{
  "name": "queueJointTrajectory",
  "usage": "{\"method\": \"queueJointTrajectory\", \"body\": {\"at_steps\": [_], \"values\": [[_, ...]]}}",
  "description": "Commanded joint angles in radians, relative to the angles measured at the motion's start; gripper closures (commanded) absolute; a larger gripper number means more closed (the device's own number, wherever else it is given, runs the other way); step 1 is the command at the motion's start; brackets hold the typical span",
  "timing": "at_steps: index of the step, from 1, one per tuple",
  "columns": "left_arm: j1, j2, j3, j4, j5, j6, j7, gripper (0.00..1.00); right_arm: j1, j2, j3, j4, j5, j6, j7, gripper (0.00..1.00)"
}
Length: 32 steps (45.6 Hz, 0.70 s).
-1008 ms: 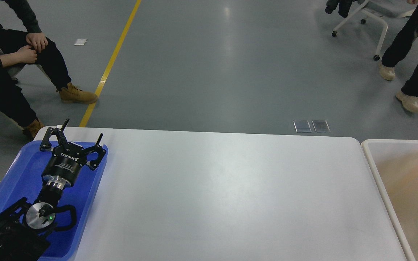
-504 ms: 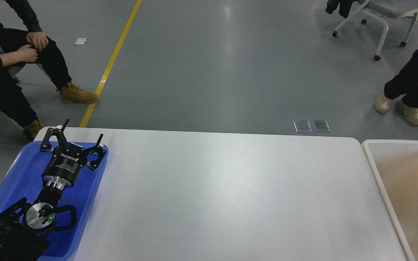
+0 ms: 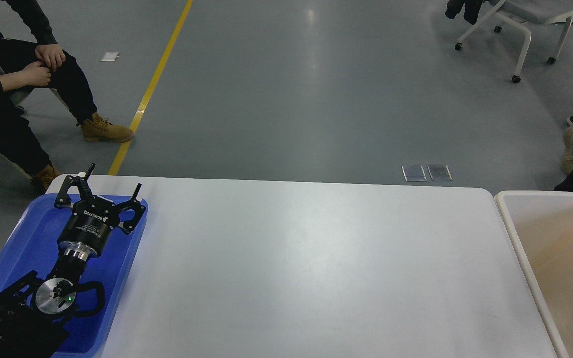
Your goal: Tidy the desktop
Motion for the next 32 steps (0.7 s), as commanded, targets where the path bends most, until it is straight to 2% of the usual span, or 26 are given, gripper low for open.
{"method": "queueJointTrajectory", "body": {"at_steps": [1,24,32], "values": [[0.0,0.0,0.0,0.0,0.0,0.0,0.0,0.01,-0.011,-0.004,-0.007,-0.001,-0.009,0.0,0.002,0.01],[0.0,0.0,0.0,0.0,0.0,0.0,0.0,0.01,0.02,-0.031,-0.015,0.018,-0.018,0.006,0.002,0.01],[0.0,0.0,0.002,0.0,0.0,0.0,0.0,0.01,0.061,-0.08,-0.013,0.091,-0.09,0.003,0.002,0.01]]}}
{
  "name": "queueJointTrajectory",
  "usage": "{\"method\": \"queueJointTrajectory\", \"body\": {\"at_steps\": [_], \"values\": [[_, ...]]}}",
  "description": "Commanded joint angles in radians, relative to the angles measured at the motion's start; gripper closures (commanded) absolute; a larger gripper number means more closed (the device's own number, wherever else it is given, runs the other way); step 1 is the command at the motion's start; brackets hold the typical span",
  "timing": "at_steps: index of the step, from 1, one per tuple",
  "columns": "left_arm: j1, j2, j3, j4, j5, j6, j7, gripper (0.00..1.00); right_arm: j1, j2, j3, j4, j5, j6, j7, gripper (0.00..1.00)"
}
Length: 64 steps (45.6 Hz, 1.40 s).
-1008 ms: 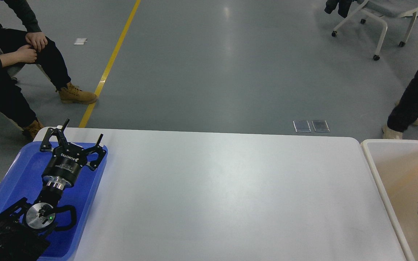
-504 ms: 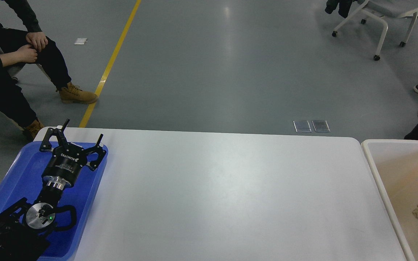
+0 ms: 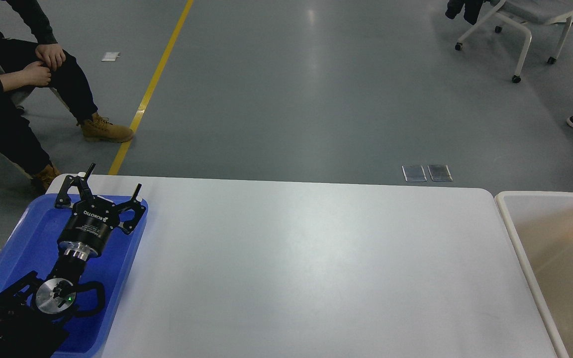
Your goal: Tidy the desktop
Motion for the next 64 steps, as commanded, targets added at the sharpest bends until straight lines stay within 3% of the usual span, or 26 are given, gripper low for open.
{"method": "queueJointTrajectory", "body": {"at_steps": [1,22,36,47,64], "values": [[0.0,0.0,0.001,0.0,0.0,0.0,-0.001,0.01,0.051,-0.054,-0.001,0.075,-0.068,-0.003,0.0,0.01],[0.0,0.0,0.001,0.0,0.0,0.0,-0.001,0.01,0.222,-0.241,0.025,0.418,-0.126,-0.01,-0.001,0.0],[0.0,0.0,0.0,0.0,0.0,0.0,-0.001,0.01,0.245,-0.231,0.165,0.616,-0.126,0.002,0.002,0.0],[0.0,0.0,0.0,0.0,0.0,0.0,-0.002,0.01,0.235,-0.143,0.356,0.658,-0.112,0.009,0.005,0.0],[0.0,0.0,0.0,0.0,0.0,0.0,-0.002,0.01,0.177,0.021,0.495,0.658,-0.043,0.302,0.006,0.0]]}}
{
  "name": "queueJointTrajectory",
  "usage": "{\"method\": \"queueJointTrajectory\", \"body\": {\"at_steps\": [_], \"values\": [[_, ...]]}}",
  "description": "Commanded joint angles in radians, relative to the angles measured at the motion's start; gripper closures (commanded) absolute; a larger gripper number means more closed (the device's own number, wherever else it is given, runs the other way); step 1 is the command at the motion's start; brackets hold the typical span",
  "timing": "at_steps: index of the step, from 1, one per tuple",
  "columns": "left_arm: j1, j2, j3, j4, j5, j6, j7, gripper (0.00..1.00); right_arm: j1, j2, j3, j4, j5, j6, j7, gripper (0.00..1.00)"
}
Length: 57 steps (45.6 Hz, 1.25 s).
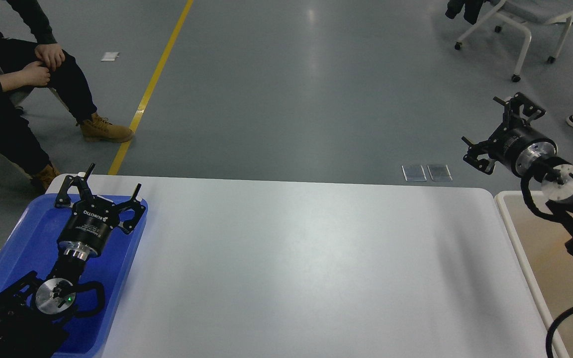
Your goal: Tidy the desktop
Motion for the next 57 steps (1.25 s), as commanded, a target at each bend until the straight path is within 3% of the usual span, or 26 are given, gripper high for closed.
{"method": "queueJointTrajectory", "body": {"at_steps": [1,12,19,27,36,57], "values": [[0.0,0.0,-0.001,0.0,0.0,0.0,0.0,0.01,-0.041,0.111,0.09,0.013,0.043,0.175,0.002,0.0],[0.0,0.0,0.001,0.0,0.0,0.0,0.0,0.01,-0.118,0.198,0.103,0.011,0.044,0.399,0.003,0.0],[0.0,0.0,-0.001,0.0,0.0,0.0,0.0,0.01,-0.153,0.232,0.116,0.001,0.043,0.485,0.022,0.0],[0.0,0.0,0.001,0.0,0.0,0.0,0.0,0.01,-0.179,0.255,0.12,-0.033,0.043,0.494,0.031,0.0],[0.0,0.0,0.001,0.0,0.0,0.0,0.0,0.01,-0.19,0.26,0.12,-0.093,0.043,0.493,0.072,0.0],[0.0,0.0,-0.001,0.0,0.0,0.0,0.0,0.01,-0.213,0.255,0.126,-0.125,0.044,0.5,0.072,0.0]]}}
